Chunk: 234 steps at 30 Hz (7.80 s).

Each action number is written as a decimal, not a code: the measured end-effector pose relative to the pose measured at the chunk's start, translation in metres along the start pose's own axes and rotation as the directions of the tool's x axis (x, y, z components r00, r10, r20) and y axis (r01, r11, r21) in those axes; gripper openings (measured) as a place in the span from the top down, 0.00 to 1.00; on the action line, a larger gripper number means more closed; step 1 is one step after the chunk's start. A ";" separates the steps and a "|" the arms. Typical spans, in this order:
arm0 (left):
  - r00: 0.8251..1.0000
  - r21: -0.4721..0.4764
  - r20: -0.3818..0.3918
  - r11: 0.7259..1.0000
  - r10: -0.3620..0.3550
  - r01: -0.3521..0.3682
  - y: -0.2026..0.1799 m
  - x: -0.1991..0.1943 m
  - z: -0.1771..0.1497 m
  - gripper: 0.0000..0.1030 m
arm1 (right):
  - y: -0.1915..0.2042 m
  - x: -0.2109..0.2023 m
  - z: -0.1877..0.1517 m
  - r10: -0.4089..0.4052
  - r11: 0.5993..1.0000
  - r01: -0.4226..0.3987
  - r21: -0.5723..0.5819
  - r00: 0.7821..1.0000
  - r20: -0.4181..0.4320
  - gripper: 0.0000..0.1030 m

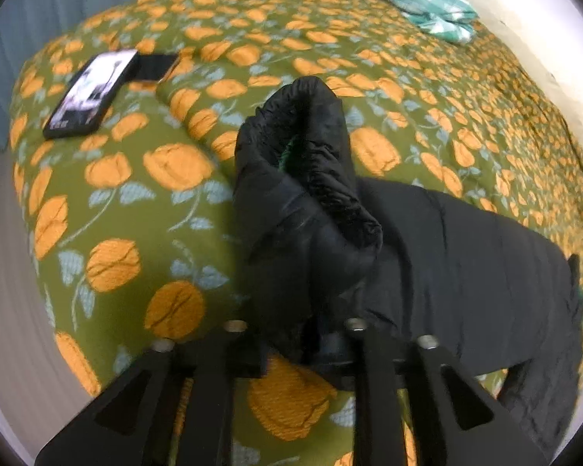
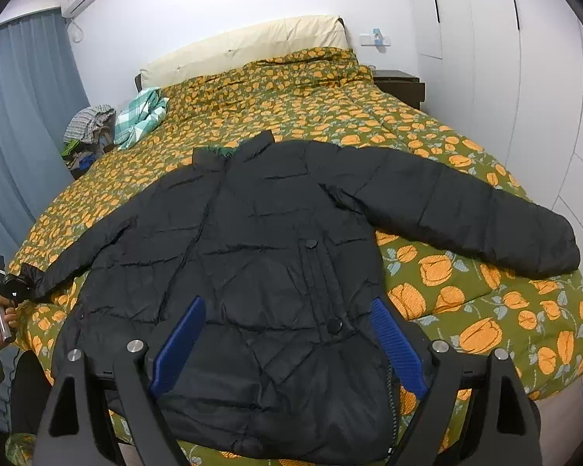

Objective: Fold large clothes

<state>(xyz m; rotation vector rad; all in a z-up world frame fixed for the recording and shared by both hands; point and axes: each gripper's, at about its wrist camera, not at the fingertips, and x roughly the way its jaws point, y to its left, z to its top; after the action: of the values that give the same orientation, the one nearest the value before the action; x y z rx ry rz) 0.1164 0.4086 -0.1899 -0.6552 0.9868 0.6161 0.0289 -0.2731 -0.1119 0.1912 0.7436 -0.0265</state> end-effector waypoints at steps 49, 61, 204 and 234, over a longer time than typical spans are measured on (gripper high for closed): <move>0.915 0.672 0.077 0.699 -0.397 0.246 -0.137 -0.171 -0.215 0.05 | -0.048 -0.011 -0.016 -0.098 0.992 0.083 -0.095 0.981 -0.165 0.33; 0.914 0.676 0.025 0.680 -0.405 0.282 -0.162 -0.163 -0.223 0.05 | 0.002 -0.035 -0.006 -0.032 0.972 0.045 -0.230 0.998 0.060 0.11; 0.819 0.620 -0.321 0.548 -0.476 0.562 -0.240 -0.123 -0.235 0.04 | 0.118 0.032 -0.067 0.135 0.907 -0.165 -0.387 0.986 -0.102 0.19; 0.958 0.723 -0.116 0.639 -0.262 0.262 -0.385 -0.023 -0.094 0.93 | 0.034 0.065 0.038 0.116 0.972 -0.121 -0.201 0.993 -0.036 0.19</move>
<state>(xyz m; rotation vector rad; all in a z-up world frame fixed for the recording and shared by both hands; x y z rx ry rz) 0.3356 0.0838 -0.1234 -0.0577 1.0121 -0.0792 0.1053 -0.2438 -0.1223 0.0414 0.7524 0.1653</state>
